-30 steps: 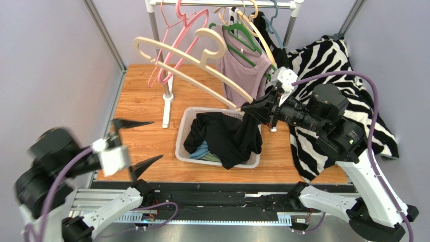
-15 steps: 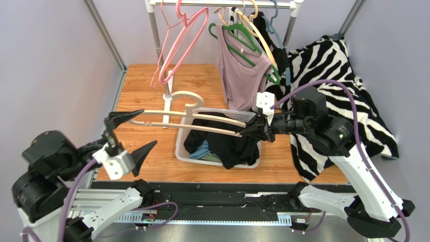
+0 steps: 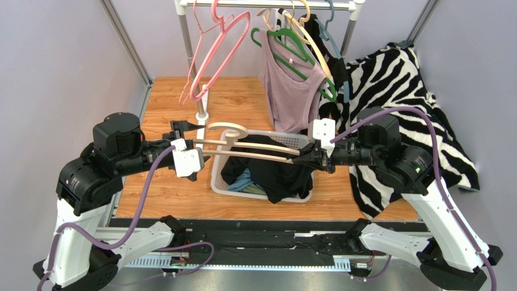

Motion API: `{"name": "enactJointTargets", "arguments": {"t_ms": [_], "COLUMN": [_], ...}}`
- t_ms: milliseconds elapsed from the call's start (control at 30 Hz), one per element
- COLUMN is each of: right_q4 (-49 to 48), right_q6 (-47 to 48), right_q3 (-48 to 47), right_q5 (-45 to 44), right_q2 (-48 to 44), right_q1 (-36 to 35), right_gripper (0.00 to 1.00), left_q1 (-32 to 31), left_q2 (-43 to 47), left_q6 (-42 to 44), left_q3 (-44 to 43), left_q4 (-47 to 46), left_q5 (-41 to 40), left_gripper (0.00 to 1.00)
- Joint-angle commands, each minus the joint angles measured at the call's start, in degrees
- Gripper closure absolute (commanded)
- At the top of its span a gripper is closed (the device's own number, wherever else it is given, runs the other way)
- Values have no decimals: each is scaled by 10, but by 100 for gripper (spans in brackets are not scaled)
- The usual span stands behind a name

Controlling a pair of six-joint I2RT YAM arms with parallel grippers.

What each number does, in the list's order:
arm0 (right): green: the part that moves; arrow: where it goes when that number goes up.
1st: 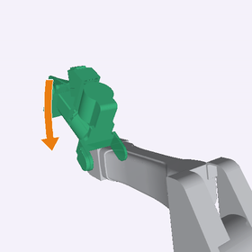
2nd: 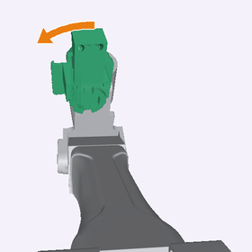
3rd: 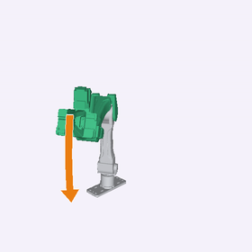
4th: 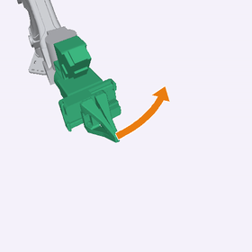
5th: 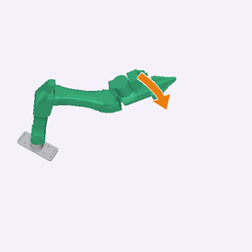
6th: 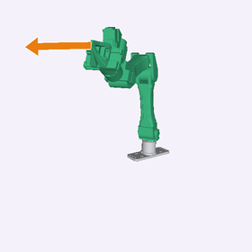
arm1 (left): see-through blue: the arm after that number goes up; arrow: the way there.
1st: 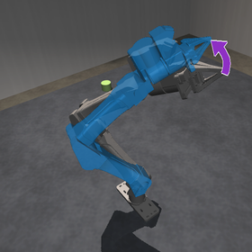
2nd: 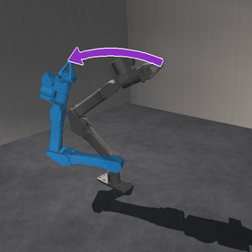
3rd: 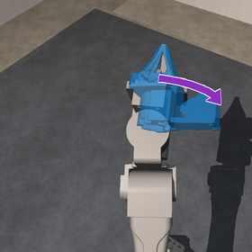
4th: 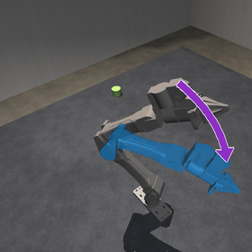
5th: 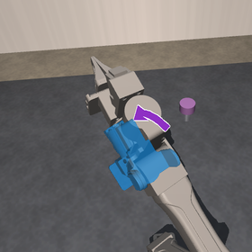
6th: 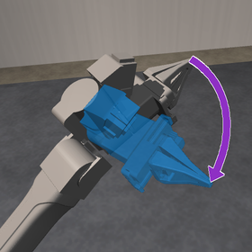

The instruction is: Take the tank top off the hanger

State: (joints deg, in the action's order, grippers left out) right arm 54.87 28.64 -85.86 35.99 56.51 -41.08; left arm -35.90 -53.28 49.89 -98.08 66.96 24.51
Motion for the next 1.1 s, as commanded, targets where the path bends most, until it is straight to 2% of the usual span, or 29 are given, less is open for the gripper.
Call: {"name": "enactJointTargets", "arguments": {"t_ms": [0, 33, 67, 100, 167, 300, 467, 600, 733, 800, 833, 967, 1033, 1067], "right_q4": [-16, -19, -20, -25, -44, -80, -143, -220, -260, -265, -265, -267, -268, -268], "right_q6": [15, 14, 14, 12, 8, 0, -17, -23, -34, -44, -46, -54, -55, -55], "right_q3": [-8, -8, -10, -11, -9, -5, -4, -3, -10, -23, -27, -40, -43, -45], "right_q5": [-17, -21, -27, -31, -39, -49, -53, -69, -61, -42, -36, -28, -33, -39], "right_q2": [-7, -5, -3, -2, 0, 11, 33, 54, 90, 103, 107, 120, 117, 114], "right_q1": [-6, -7, -6, -7, -8, -7, -7, -8, -8, -7, -8, -8, -8, -8], "right_gripper": [100, 100, 100, 100, 100, 100, 100, 100, 98, 89, 80, 58, 40, 35], "left_q1": [0, 0, 0, 0, 1, 0, 0, 1, 0, 0, 0, 1, 2, 2], "left_q2": [-6, -11, -17, -31, -43, -52, -26, 4, 35, 50, 53, 67, 69, 70], "left_q6": [13, 16, 16, 15, 9, -12, -55, -143, -209, -234, -240, -268, -277, -276], "left_q3": [-25, -31, -34, -40, -54, -62, -32, 5, 78, 111, 119, 145, 154, 156], "left_q4": [25, 43, 53, 62, 86, 89, 44, 11, -10, -17, -17, -31, -36, -36], "left_q5": [29, 32, 33, 34, 33, 40, 47, 53, 83, 95, 99, 124, 132, 139], "left_gripper": [28, 50, 63, 85, 99, 100, 100, 100, 100, 100, 100, 100, 100, 100]}}
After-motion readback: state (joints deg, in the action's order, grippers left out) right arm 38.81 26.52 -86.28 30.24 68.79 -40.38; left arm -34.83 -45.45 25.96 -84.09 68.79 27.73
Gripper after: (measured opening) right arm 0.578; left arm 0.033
